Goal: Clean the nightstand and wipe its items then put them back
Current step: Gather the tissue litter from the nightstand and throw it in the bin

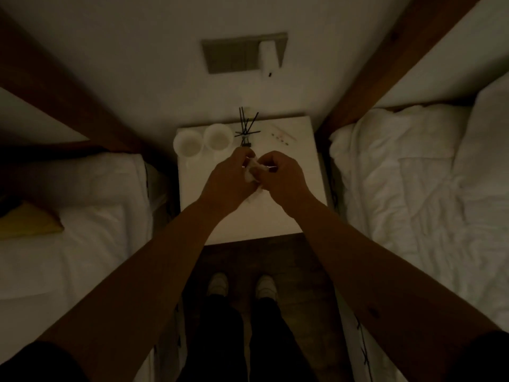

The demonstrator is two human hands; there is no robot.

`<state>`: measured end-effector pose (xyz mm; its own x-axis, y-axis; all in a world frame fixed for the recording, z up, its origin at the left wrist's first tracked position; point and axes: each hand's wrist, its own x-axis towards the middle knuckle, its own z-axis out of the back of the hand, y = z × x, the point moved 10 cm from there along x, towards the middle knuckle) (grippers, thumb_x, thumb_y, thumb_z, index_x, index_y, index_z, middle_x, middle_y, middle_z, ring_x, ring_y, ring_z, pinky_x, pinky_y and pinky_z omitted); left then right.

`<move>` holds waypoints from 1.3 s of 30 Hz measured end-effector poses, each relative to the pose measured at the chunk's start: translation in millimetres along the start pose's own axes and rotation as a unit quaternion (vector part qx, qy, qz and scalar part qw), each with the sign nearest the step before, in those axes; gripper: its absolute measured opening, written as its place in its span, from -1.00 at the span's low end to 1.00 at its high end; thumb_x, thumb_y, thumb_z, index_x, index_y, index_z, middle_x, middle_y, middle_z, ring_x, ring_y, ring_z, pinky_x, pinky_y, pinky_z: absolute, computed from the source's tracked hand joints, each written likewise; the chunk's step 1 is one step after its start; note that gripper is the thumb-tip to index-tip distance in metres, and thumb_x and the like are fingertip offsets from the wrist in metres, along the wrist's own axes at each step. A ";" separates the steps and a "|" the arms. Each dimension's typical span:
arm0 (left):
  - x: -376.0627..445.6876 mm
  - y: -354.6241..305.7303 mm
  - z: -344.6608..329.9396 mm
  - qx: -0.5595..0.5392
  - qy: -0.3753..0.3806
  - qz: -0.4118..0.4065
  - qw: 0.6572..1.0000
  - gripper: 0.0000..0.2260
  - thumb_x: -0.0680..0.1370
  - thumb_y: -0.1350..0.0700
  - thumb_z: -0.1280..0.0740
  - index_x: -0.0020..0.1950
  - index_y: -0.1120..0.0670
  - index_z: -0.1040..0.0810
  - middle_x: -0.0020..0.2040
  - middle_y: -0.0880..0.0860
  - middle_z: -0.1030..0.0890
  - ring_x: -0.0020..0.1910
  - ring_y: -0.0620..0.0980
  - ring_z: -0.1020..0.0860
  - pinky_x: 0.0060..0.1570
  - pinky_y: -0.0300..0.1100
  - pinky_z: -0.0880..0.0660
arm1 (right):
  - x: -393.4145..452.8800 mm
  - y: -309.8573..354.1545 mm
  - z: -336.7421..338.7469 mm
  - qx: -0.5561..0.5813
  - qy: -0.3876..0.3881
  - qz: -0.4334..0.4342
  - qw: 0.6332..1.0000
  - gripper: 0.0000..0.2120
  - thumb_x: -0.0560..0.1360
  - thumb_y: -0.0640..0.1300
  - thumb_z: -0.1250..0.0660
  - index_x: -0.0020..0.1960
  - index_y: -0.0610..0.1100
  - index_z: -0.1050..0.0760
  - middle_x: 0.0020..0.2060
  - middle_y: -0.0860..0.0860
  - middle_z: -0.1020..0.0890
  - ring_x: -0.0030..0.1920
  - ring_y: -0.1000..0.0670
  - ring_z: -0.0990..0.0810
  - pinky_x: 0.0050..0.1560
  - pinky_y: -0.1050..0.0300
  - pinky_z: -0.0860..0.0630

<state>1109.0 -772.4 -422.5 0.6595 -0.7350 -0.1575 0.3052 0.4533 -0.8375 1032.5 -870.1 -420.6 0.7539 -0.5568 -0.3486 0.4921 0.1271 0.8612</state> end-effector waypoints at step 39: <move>-585.5 -448.7 -314.5 0.036 0.582 -0.524 0.621 -0.71 0.45 0.15 -0.44 0.15 0.00 -0.56 -0.05 -0.07 -0.63 -0.19 -0.23 -0.58 -0.17 -0.44 -0.46 | -821.7 -82.1 221.1 0.036 -0.715 -0.176 0.676 -0.74 0.41 -0.24 -0.44 0.07 -0.03 -0.55 -0.16 0.06 -0.61 -0.16 0.01 -0.65 -0.19 0.18 -0.58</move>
<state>369.9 -704.0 -119.0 -0.8574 -0.4932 0.1470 0.2056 -0.5901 -0.7807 276.4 -604.5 -123.0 -0.6201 -0.7732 0.1330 0.4702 -0.2305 0.8520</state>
